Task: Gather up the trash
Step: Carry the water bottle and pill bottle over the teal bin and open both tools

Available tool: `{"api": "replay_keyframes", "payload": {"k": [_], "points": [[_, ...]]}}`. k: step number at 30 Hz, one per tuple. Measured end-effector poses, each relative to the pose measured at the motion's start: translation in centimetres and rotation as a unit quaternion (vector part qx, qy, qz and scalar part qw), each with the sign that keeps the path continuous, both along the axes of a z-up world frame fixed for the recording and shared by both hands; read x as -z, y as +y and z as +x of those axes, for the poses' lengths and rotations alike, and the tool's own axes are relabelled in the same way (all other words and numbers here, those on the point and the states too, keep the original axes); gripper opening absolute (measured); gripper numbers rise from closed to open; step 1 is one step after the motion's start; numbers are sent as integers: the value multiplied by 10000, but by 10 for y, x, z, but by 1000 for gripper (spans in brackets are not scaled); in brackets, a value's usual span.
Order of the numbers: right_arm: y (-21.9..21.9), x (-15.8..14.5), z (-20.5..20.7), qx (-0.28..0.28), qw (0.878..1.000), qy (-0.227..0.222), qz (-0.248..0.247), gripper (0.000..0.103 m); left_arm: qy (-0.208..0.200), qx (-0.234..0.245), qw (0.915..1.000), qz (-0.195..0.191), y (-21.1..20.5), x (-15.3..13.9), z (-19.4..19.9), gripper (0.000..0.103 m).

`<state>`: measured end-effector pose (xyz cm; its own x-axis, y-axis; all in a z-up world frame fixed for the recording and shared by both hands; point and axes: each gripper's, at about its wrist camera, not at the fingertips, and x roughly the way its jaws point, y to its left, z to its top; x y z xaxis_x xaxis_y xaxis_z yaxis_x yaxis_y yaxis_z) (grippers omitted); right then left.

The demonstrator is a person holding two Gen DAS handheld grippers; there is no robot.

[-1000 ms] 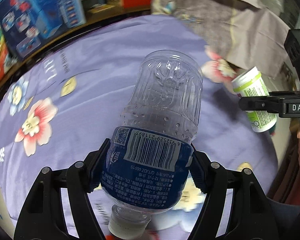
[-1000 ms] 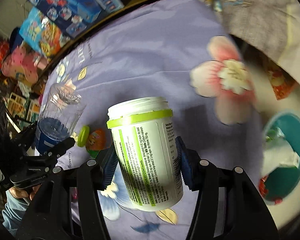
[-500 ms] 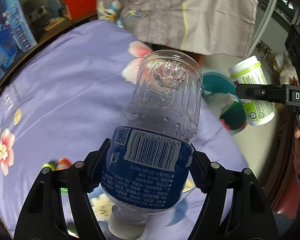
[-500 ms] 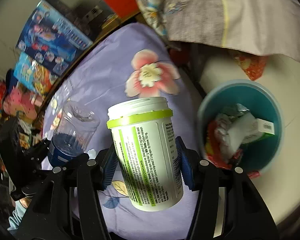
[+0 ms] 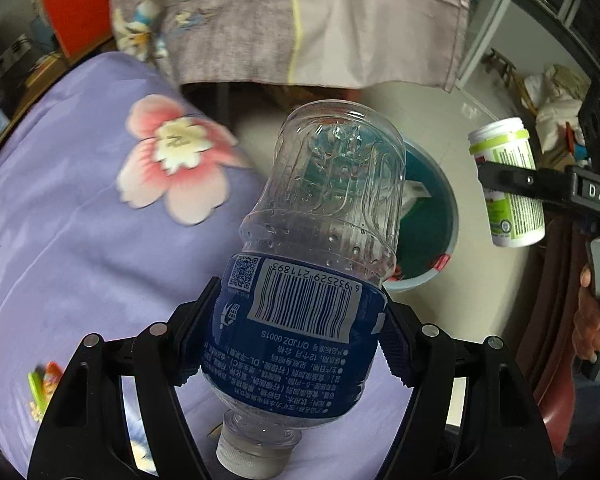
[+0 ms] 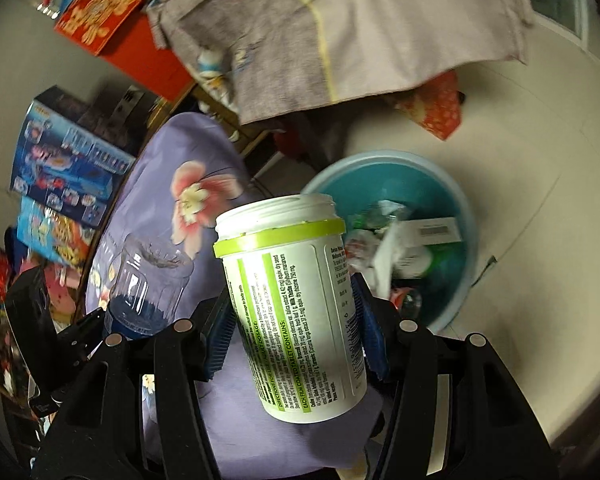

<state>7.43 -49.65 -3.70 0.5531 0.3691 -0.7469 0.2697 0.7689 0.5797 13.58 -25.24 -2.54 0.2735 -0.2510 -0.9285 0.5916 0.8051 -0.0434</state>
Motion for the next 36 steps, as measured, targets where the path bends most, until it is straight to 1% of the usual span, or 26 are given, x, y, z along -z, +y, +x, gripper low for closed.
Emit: {"api": "replay_keyframes", "payload": {"k": [7, 10, 17, 18, 19, 21, 22, 26, 36], "points": [[-26, 18, -3, 178, 9997, 117, 153, 52, 183, 212, 9996, 77, -48, 20, 7, 72], [-34, 24, -1, 228, 9995, 165, 172, 52, 262, 262, 9993, 49, -64, 27, 10, 72], [-46, 26, 0, 342, 9991, 213, 155, 52, 484, 290, 9984, -20, -90, 44, 20, 73], [-47, 27, 0, 351, 9990, 221, 153, 52, 512, 287, 9983, -12, -92, 47, 21, 75], [-48, 27, 1, 362, 9990, 237, 148, 52, 529, 278, 9982, -17, -93, 49, 22, 78], [-49, 29, 2, 369, 9989, 258, 139, 52, 501, 263, 9984, -36, -94, 49, 22, 85], [-49, 29, 2, 372, 9989, 266, 133, 52, 465, 263, 9986, -47, -93, 49, 22, 86], [-47, 30, 6, 362, 9989, 276, 136, 52, 455, 253, 9986, -76, -89, 46, 23, 87], [-31, 37, 15, 220, 9989, 391, 130, 53, 487, 139, 9987, -77, -64, 42, 19, 88]]}}
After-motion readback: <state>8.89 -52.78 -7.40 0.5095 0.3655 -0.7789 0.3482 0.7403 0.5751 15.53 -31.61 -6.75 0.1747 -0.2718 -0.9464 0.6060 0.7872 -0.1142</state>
